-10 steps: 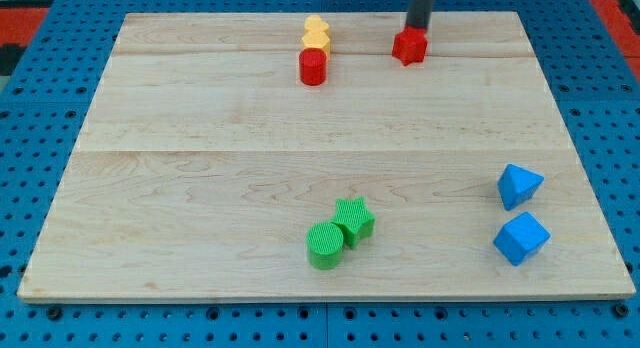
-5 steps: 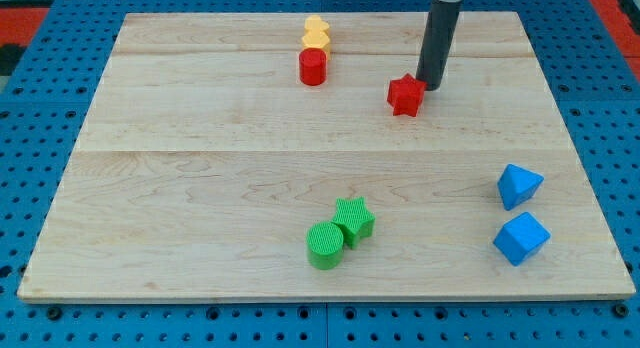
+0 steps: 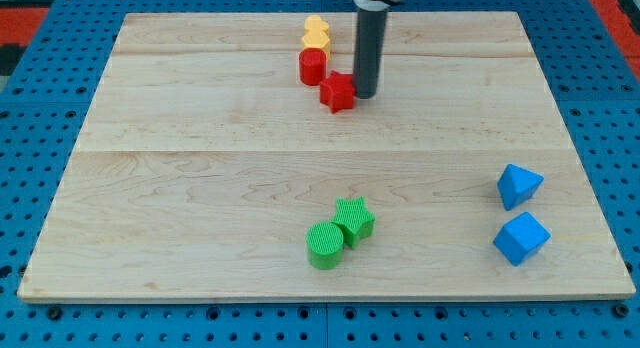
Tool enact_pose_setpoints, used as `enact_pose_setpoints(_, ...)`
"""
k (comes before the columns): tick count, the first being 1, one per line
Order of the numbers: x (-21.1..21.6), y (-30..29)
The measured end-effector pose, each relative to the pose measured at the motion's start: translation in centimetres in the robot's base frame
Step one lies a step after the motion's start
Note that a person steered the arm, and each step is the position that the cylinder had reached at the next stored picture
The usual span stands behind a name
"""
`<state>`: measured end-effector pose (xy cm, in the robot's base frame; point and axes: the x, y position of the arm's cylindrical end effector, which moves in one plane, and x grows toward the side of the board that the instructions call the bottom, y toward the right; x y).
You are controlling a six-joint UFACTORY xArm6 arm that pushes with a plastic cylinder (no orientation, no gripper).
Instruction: Push the red star towards center side of board
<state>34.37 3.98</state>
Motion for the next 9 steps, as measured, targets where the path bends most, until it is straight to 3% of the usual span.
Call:
enact_pose_setpoints(5,0.1,-2.8)
enact_pose_setpoints(6,0.9,1.1)
enact_pose_setpoints(7,4.9,7.5)
enact_pose_setpoints(9,16.8,7.2)
